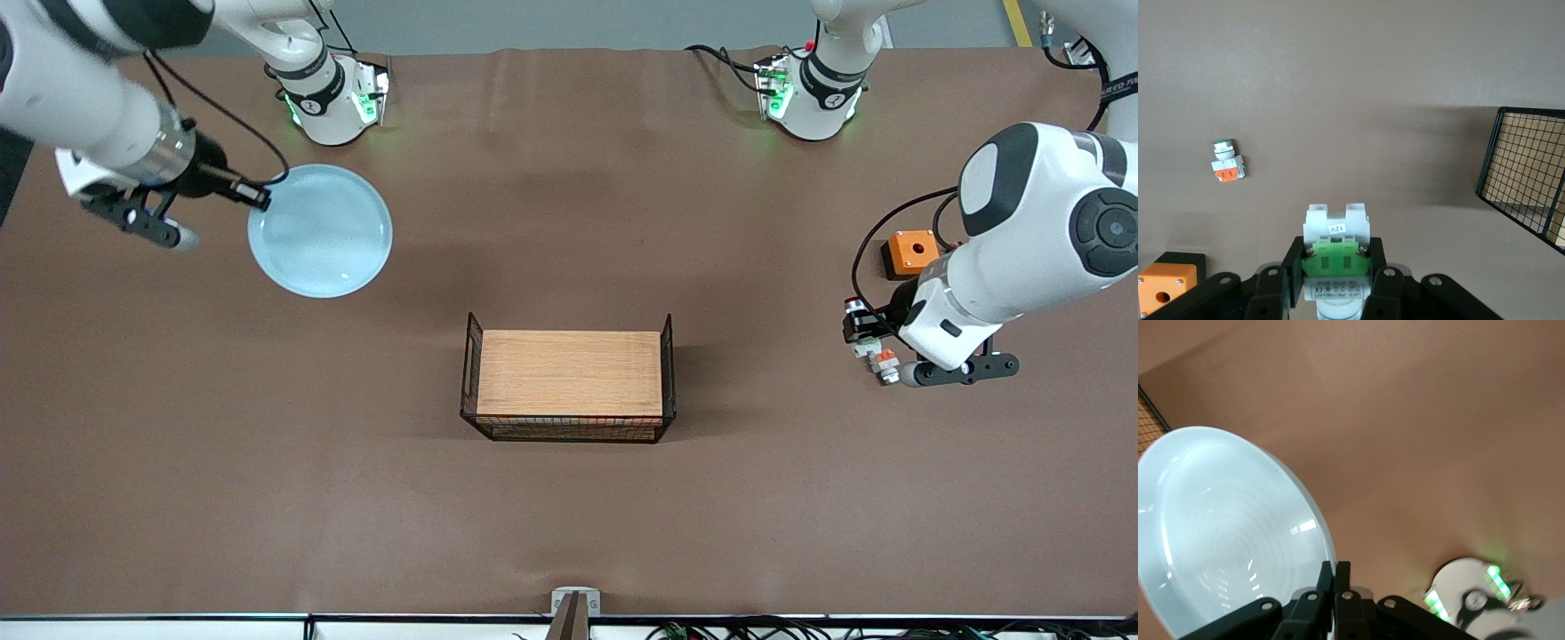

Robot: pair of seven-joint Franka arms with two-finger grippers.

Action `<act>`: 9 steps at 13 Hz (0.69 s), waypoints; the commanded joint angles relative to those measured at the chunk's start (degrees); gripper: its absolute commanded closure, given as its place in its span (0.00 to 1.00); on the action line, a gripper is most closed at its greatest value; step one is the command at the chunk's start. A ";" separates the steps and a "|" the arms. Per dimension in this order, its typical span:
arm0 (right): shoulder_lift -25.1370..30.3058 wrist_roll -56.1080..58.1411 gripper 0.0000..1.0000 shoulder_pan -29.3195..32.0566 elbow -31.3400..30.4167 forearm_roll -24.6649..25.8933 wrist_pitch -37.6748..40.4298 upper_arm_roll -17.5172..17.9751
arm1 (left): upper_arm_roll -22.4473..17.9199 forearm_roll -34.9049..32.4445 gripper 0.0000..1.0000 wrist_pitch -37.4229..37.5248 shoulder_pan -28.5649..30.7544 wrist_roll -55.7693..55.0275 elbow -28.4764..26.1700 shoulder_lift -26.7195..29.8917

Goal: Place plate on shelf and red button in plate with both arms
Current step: 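Lift the plate with the right gripper and carry it toward the wooden box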

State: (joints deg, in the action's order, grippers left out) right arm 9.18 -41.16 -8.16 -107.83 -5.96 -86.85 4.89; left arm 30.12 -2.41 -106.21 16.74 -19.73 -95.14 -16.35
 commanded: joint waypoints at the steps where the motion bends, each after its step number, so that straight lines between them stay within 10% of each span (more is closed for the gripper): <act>1: 1.37 -16.95 0.99 -7.97 1.56 -1.59 2.21 -0.50 | 0.29 -0.23 1.00 0.91 -0.30 -1.28 0.13 0.35; 9: -4.23 -78.67 0.99 -31.19 4.47 -5.03 -16.83 -0.76 | 0.21 -0.23 1.00 2.67 0.13 -1.19 -0.05 0.97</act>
State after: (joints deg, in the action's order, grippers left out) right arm 9.11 -110.04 -35.83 -105.45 -10.39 -100.26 5.10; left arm 30.22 -2.41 -104.77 16.64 -20.13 -95.32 -16.37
